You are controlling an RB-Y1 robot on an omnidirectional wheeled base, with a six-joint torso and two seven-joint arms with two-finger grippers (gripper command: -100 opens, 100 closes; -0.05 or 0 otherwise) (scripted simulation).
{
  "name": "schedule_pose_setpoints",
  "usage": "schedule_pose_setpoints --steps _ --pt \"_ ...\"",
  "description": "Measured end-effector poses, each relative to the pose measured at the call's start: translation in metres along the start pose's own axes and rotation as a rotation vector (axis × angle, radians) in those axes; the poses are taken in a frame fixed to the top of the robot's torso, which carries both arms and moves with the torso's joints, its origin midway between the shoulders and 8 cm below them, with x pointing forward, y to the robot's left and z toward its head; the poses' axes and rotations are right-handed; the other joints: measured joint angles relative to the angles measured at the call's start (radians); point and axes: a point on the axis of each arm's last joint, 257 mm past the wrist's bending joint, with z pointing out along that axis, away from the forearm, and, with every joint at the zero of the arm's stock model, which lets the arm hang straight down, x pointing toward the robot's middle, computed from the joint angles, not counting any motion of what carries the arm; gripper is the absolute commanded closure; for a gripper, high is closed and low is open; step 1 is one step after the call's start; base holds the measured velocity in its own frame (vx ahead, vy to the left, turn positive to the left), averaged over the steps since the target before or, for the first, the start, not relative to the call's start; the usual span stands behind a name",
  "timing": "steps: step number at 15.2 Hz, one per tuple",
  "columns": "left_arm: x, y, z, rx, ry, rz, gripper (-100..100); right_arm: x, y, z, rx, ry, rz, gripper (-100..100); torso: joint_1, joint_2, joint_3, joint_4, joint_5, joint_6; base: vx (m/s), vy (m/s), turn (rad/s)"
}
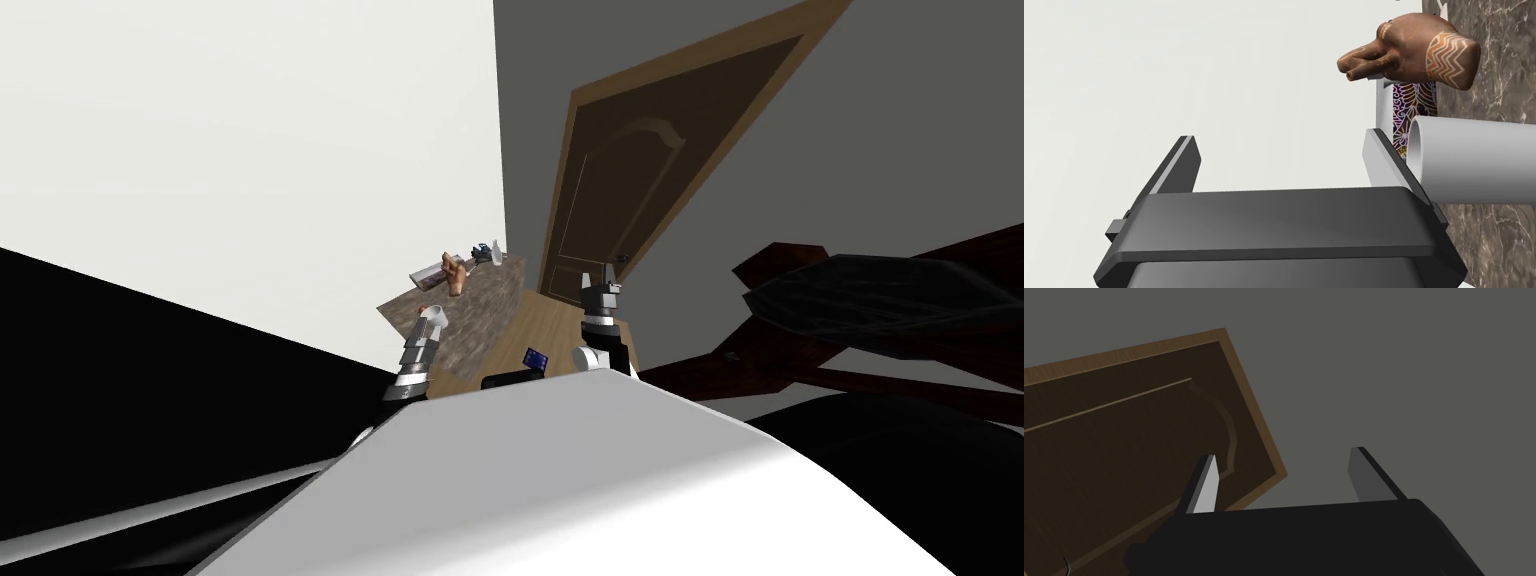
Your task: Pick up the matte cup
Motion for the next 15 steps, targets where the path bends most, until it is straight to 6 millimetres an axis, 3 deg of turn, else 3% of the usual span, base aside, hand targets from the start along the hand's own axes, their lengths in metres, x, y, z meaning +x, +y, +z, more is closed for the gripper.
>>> schedule_pose_setpoints --steps 7,15 --pt "-0.021 0.083 -0.09 -0.259 -0.002 -0.045 -100 0.0 0.0 0.0 0.0 0.0 0.0 0 0.0 -0.002 -0.001 0.0 0.0 0.0 0.123 -0.073 -0.139" --pt "-0.044 0.131 -0.187 -0.491 -0.032 -0.087 -100 0.0 0.0 0.0 0.0 0.0 0.0 0 0.003 0.001 0.0 0.0 0.001 0.0 0.103 -0.037 -0.12"
